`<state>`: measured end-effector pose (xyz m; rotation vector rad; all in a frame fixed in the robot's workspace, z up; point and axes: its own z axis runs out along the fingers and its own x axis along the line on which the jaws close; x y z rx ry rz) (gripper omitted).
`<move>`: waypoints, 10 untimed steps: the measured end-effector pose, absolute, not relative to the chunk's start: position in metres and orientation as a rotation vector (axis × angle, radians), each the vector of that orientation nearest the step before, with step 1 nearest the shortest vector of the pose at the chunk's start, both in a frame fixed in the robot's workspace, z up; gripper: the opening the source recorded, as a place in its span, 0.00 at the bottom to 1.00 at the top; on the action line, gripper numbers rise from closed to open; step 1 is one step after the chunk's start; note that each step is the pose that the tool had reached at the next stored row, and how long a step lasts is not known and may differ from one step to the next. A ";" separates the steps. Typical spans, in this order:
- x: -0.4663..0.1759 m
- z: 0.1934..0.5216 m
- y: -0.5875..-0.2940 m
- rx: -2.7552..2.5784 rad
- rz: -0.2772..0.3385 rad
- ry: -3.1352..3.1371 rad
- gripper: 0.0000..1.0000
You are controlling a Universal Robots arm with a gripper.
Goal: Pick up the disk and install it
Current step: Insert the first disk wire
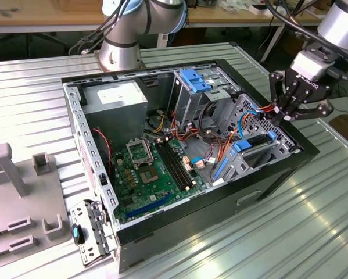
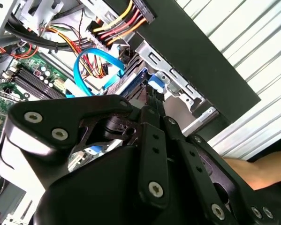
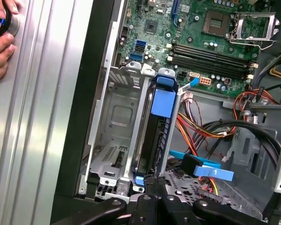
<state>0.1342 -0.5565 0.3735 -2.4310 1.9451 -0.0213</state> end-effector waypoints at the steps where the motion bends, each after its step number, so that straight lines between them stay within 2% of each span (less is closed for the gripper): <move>1: 0.135 0.373 -0.556 -2.436 -0.021 1.939 0.11; 10: 0.141 0.372 -0.543 -2.489 -0.020 1.870 0.11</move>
